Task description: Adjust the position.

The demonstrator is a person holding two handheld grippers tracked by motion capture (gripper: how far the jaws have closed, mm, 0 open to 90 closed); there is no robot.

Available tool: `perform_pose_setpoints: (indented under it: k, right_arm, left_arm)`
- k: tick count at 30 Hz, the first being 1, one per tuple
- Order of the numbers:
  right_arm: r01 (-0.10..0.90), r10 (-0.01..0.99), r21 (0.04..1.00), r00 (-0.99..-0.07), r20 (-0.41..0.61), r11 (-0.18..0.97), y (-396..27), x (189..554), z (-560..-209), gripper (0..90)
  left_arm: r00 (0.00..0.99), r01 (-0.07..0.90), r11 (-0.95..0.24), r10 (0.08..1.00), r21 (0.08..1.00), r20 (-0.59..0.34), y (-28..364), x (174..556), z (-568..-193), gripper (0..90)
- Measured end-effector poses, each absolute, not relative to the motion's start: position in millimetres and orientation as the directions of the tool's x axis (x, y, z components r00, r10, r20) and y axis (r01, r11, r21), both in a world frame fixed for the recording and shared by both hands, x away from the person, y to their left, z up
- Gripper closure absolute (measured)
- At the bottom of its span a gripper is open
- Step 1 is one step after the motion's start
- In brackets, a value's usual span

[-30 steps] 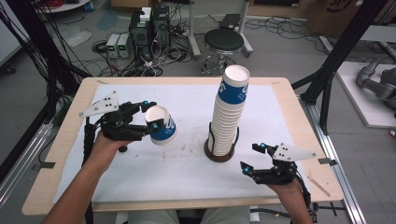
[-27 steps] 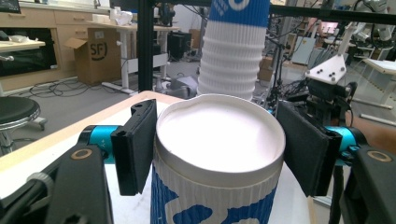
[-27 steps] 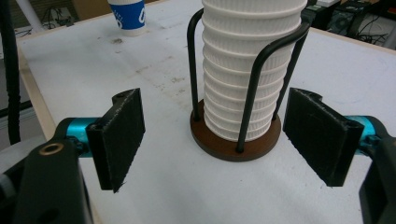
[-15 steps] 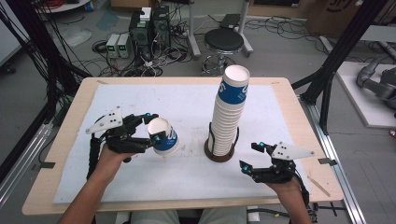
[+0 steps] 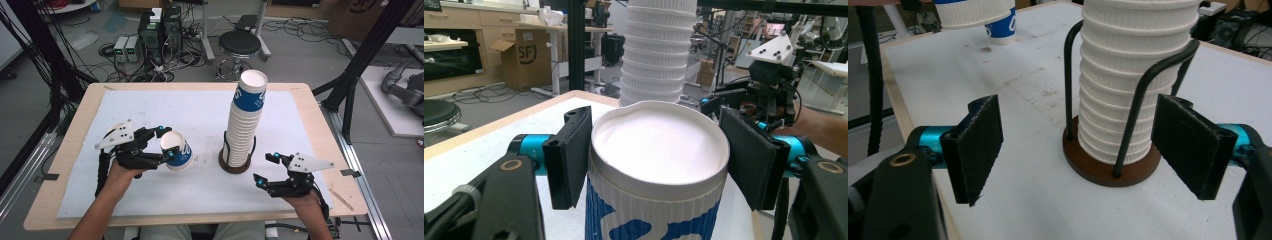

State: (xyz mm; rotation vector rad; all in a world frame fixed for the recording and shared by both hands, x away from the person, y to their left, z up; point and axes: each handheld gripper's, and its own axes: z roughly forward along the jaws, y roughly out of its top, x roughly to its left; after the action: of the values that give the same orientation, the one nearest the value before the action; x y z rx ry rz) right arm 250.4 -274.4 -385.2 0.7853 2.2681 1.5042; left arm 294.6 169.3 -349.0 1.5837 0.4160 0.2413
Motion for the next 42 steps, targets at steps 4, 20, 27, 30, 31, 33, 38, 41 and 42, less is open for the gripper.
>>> perform_pose_setpoints:
  k: [4, 20, 27, 30, 31, 33, 38, 41, 42]
  right_arm:
    - [0.263, 0.58, 0.916, -0.814, 0.043, 0.302, -271.3, 249.7, -384.6, 21.1]
    - [0.218, 0.5, 0.93, -0.865, 0.043, 0.297, -253.0, 240.8, -376.7, 21.1]
    - [0.207, 0.455, 0.937, -0.889, 0.059, 0.283, -239.6, 239.7, -372.8, 21.0]
    - [0.206, 0.429, 0.936, -0.901, 0.067, 0.286, -229.9, 241.2, -372.4, 20.1]
    - [0.206, 0.425, 0.935, -0.903, 0.067, 0.289, -226.4, 241.7, -372.4, 20.1]
    - [0.195, 0.406, 0.934, -0.912, 0.061, 0.298, -218.9, 243.6, -372.8, 20.1]
    - [0.191, 0.373, 0.926, -0.926, 0.06, 0.326, -205.0, 248.3, -375.4, 20.1]
    - [0.18, 0.35, 0.924, -0.935, 0.054, 0.339, -197.6, 252.0, -376.7, 20.1]
    - [0.177, 0.342, 0.923, -0.938, 0.054, 0.341, -194.9, 253.3, -377.2, 20.1]
  left_arm:
    - [0.911, 0.116, -0.011, 0.4, 0.993, -0.102, 168.7, 292.3, -350.8, 31.9]
    - [0.922, 0.119, -0.002, 0.372, 0.993, -0.109, 161.7, 283.7, -358.7, 31.9]
    - [0.935, 0.113, -0.008, 0.339, 0.994, -0.104, 155.9, 277.4, -356.9, 31.9]
    - [0.939, 0.11, -0.015, 0.329, 0.994, -0.099, 153.3, 275.0, -357.2, 31.9]
    - [0.94, 0.112, -0.018, 0.326, 0.994, -0.1, 152.7, 274.5, -357.4, 31.9]
    - [0.941, 0.114, -0.019, 0.322, 0.993, -0.102, 151.1, 273.2, -358.1, 31.9]
    - [0.943, 0.119, -0.025, 0.315, 0.993, -0.105, 147.4, 271.9, -359.3, 31.9]
    - [0.945, 0.12, -0.028, 0.308, 0.992, -0.106, 144.7, 271.2, -359.1, 32.0]
    - [0.945, 0.123, -0.029, 0.309, 0.992, -0.108, 143.7, 270.7, -358.9, 31.9]
